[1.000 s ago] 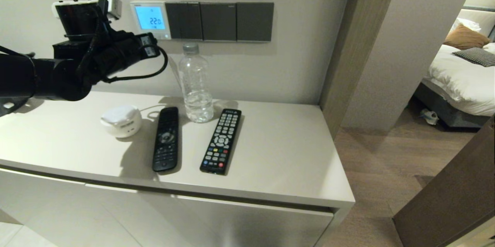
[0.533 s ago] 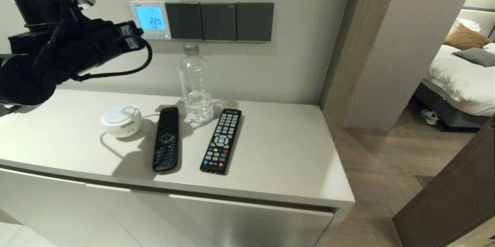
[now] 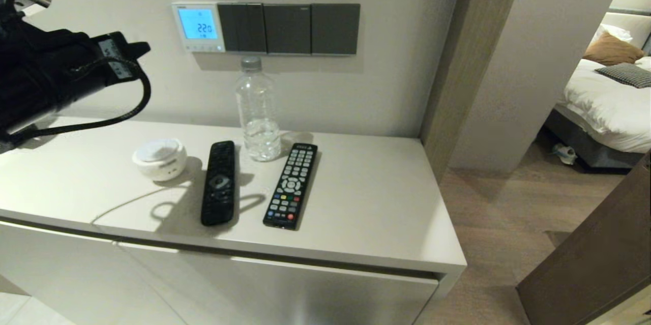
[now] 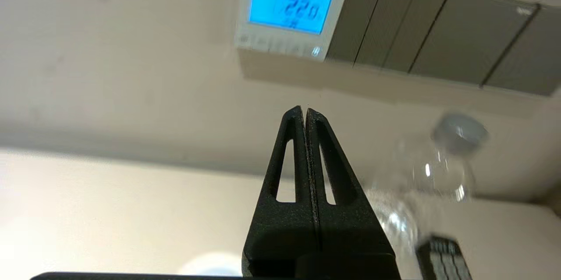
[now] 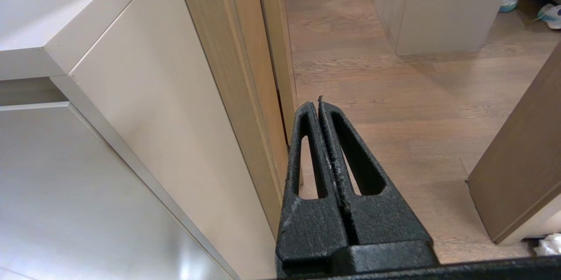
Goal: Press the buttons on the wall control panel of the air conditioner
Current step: Turn off the central air conditioner
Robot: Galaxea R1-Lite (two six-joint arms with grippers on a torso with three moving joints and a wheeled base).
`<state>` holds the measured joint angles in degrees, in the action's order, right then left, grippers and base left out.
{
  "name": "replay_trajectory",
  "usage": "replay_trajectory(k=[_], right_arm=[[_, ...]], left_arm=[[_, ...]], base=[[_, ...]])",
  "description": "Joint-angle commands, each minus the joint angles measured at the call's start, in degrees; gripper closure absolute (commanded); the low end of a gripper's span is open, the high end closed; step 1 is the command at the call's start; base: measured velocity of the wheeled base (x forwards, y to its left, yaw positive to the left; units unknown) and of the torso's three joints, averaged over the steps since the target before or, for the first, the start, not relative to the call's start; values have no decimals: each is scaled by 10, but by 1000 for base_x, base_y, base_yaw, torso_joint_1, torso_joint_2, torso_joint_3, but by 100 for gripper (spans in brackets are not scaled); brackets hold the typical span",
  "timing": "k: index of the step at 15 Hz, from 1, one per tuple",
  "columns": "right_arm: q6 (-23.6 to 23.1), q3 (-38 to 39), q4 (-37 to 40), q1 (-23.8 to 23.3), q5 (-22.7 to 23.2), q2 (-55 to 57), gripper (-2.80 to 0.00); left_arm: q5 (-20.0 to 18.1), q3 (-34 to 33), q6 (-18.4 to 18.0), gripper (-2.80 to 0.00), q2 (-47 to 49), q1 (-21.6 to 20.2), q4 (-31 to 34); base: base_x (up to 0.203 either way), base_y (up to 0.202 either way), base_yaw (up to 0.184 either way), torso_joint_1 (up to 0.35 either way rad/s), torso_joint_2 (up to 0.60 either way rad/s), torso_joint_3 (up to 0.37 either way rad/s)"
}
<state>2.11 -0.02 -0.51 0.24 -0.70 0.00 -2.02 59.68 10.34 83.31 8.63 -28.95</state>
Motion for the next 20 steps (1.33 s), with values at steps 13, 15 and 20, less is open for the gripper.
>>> replay_trajectory(k=[13,15,20], right_arm=[[0,1,0,0,0,1,0],[0,1,0,0,0,1,0],[0,1,0,0,0,1,0]], left_arm=[[25,-381,-49,0,-458,-59,81],[29,-405,-52,0,-498,-59,117],[32,-451,-54,0,-586,-59,173]], base=[[0,0,0,0,0,0],[0,0,0,0,0,0],[0,0,0,0,0,0]])
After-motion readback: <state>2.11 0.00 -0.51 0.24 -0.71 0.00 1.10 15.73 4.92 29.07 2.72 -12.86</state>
